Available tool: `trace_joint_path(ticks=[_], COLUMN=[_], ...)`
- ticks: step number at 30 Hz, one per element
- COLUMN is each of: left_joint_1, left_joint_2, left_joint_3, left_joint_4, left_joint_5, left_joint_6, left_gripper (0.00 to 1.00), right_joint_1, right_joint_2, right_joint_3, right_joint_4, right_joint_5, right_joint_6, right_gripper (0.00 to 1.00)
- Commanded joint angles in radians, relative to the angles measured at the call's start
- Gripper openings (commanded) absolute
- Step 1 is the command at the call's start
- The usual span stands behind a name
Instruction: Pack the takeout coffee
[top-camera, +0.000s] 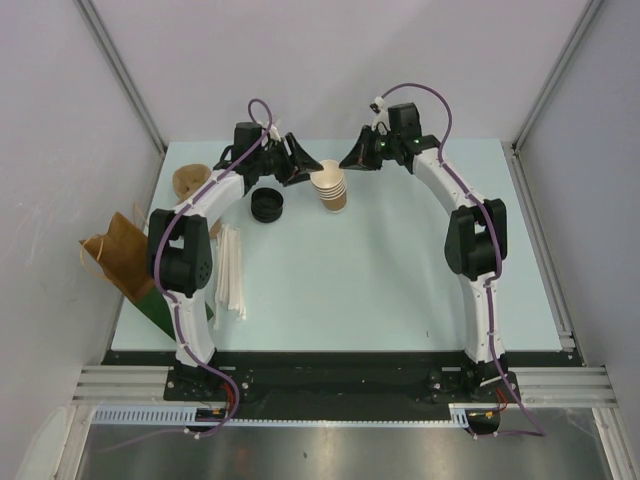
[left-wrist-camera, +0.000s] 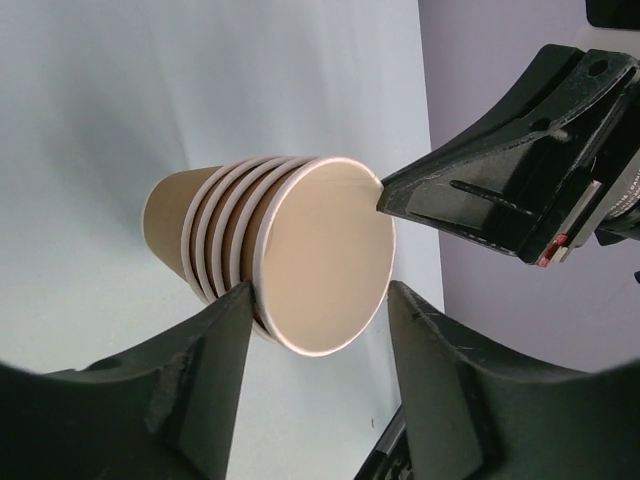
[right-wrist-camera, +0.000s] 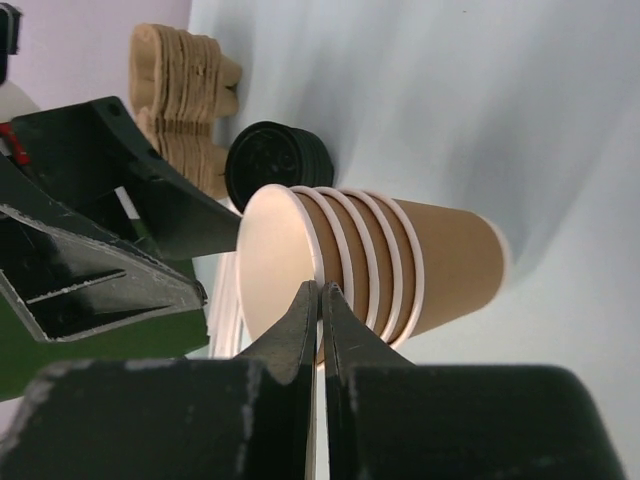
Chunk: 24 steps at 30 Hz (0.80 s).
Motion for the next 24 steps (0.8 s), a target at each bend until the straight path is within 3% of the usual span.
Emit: trace_joint_path(ticks=[1,8,11,17,24], left_joint_1=[-0.018,-0.021,-0.027,-0.033,-0.031], left_joint_2=[-0.016,-0.011,-0.010,-0.028,-0.074], left_joint_3=[-0.011,-0.008,0.001,0.017,0.067], left_joint_4=[0.001,-0.004,-0.012,-0.005,-0.030], left_joint_5=[-0.011,-0.020,-0.019,-0.006,0.017], left_joint_6=[0.019,0.027,0.041,0.047,0.067], left_gripper=[0.64,0.68,0.59,0.57,0.74], right_joint_1=[0.002,-0.024,-0.030,-0.038,-0.064], right_joint_2=[-0.086,-0.085,-0.085,-0.093,-0.126], right_joint_3=[-0.008,-0.052,-0.067,-0.063,-0.023], right_joint_4=[0.104,0.151,0.151,0.160,0.162], right_joint_5=[-0.123,-0.148,-0.149,-0.160,-0.168], right_joint_6=[0.095,0.147,0.146,0.147,0.147], right_gripper=[0.00,0.00,0.00,0.00,0.00])
